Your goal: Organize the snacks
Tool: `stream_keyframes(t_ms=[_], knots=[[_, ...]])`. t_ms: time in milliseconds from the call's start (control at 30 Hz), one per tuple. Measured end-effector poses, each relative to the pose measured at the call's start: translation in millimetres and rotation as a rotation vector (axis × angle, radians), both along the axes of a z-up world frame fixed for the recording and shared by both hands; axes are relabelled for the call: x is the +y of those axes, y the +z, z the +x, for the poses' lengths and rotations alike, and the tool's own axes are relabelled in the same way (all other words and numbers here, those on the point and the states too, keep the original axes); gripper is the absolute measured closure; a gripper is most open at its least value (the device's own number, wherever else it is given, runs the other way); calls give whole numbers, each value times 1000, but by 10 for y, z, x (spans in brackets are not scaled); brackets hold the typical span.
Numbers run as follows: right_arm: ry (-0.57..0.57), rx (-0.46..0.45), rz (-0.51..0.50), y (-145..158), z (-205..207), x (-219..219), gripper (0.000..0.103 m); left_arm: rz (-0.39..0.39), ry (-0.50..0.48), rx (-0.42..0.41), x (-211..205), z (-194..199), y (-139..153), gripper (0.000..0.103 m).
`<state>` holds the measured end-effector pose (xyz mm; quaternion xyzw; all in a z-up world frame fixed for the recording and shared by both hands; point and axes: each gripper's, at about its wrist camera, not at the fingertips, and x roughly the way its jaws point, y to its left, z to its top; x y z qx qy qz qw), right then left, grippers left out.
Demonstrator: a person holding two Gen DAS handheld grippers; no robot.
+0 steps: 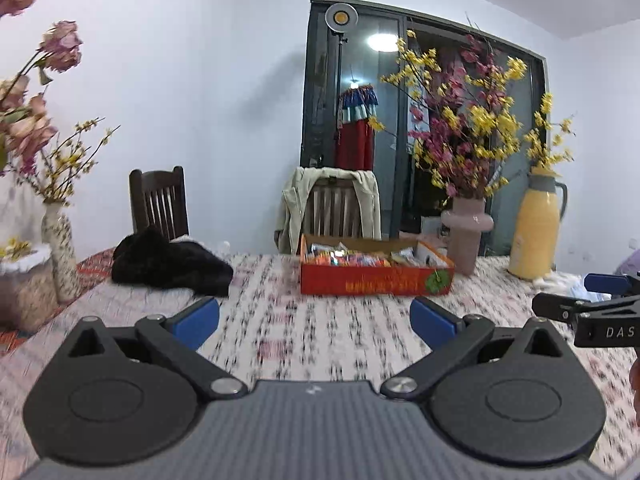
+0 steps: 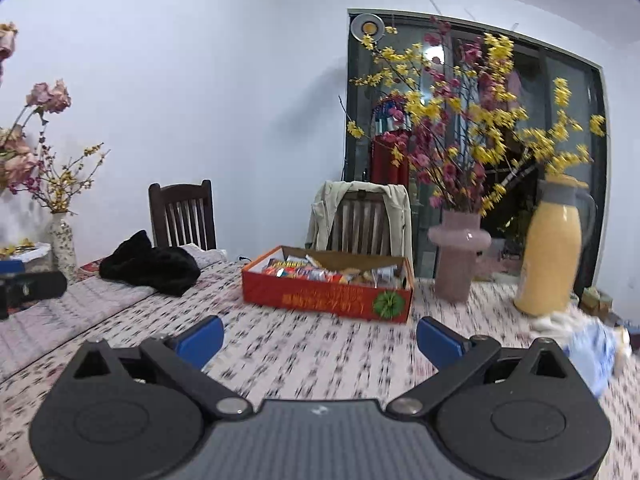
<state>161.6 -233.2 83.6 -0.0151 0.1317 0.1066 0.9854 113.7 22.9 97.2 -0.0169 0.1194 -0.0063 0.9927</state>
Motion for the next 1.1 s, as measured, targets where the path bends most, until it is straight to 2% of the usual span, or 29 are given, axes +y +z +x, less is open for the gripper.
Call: stream_keyframes(t_ms=[200, 333, 467, 600, 733, 833, 1000, 1100], knots=[[-16, -4, -33, -144, -546, 65, 0, 24, 2, -4, -31, -520, -175, 0], [-16, -2, -9, -199, -881, 70, 0, 18, 4, 21, -8, -817, -321, 0], [-36, -11, -6, -300, -1148, 124, 0, 16, 25, 45, -7, -933, -407, 0], [-45, 23, 38, -450, -1367, 145, 0, -6, 37, 93, 7, -1056, -528, 0], [-46, 34, 48, -542, -1595, 154, 0, 3, 42, 100, -17, -1172, -603, 0], [-26, 54, 44, -591, -1700, 196, 0, 2, 68, 99, -32, -1275, -621, 0], [-1, 74, 45, -602, -1747, 273, 0, 44, 52, 70, -82, -1414, -622, 0], [7, 88, 42, -608, -1717, 313, 0, 40, 39, 84, -87, -1390, -640, 0]])
